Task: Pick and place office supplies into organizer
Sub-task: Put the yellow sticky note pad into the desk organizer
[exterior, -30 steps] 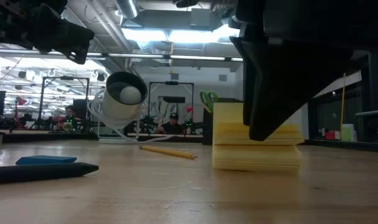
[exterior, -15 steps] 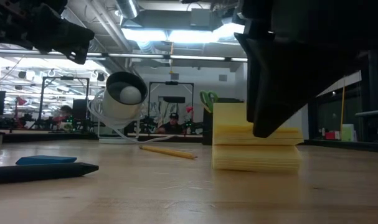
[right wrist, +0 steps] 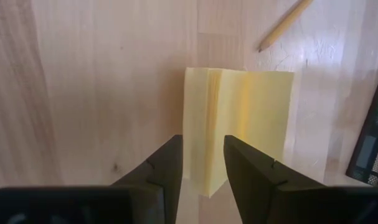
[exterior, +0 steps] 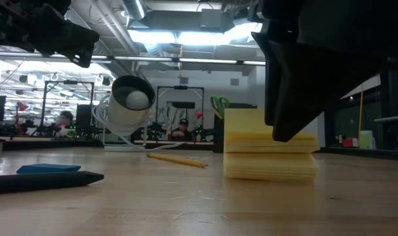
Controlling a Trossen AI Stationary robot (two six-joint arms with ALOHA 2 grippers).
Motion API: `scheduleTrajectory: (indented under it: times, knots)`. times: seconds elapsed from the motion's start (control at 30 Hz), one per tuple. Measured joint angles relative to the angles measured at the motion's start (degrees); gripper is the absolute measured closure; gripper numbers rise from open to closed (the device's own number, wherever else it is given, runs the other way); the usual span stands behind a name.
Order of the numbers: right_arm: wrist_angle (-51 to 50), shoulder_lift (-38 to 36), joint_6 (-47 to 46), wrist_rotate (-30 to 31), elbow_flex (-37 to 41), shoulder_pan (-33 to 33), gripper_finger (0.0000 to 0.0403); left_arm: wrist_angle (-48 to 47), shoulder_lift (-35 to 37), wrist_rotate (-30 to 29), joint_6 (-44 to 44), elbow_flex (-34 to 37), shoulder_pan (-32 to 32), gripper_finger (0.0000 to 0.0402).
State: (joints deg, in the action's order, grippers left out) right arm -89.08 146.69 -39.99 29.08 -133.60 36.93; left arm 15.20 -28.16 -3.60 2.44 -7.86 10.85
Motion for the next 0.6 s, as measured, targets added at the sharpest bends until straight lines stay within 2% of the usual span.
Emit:
scheduleTrajectory:
  times: [0.6]
  knots:
    - [2.6,0.0,-0.2,-0.5,0.0,-1.2,0.0282,0.0,0.0,0.0,0.0,0.0,0.0,0.04]
